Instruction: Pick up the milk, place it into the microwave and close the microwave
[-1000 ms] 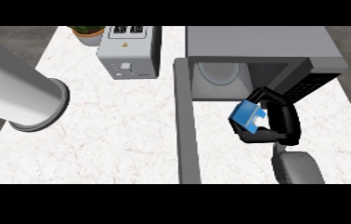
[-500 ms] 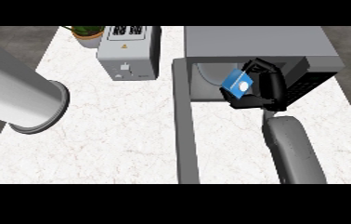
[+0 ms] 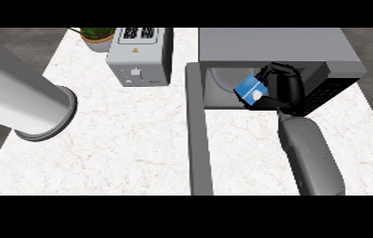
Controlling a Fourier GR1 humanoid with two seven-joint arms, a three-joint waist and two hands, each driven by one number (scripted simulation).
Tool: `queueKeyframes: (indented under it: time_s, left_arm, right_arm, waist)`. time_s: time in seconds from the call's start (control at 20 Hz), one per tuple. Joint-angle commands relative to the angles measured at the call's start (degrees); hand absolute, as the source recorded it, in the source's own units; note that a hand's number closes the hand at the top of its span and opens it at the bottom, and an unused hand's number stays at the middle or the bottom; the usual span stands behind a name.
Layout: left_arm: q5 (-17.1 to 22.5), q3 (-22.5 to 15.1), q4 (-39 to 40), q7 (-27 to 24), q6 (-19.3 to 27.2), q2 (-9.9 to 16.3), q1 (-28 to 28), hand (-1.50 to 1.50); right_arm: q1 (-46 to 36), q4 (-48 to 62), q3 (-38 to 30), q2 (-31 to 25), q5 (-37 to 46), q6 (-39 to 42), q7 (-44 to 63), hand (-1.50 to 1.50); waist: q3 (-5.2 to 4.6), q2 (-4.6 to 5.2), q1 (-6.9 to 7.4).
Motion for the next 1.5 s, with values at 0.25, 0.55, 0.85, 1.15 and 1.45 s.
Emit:
queueKeyframes:
  time_s: [0.25, 0.55, 0.85, 1.15, 1.45]
  left_arm:
    - [-1.00, -2.03, 2.06, -0.70, -0.52, -0.04, -3.98, -1.50]
    - [-1.09, -2.68, 2.05, 0.81, -0.55, 1.12, -5.32, -1.50]
    - [-2.59, -3.16, 2.55, 0.92, -0.67, 1.55, -6.14, -1.50]
    - [-4.39, -3.80, 1.48, 1.45, -0.68, 2.38, -7.06, -1.50]
    - [-6.46, -4.82, 2.43, 1.61, -0.81, 2.79, -8.35, -1.50]
  right_arm:
    - [-11.28, 10.76, 0.36, -2.85, 5.33, -5.00, 6.24, 1.50]
    - [-9.70, 9.31, -0.51, -2.98, 6.20, -9.14, 5.36, 1.50]
    - [-6.05, 6.84, -5.40, -1.32, 4.51, -17.53, 2.94, 1.50]
    - [-3.26, 6.06, -4.77, -3.43, 11.98, -26.35, -1.94, -1.50]
    - [-1.93, 5.24, -5.02, -2.37, 14.22, -28.40, -2.59, -1.50]
  waist:
    - [-0.62, 3.37, 4.99]
    - [-0.63, 3.80, 6.75]
    - [-0.60, 4.62, 8.04]
    - [-0.72, 5.23, 9.88]
    - [-0.71, 5.66, 10.86]
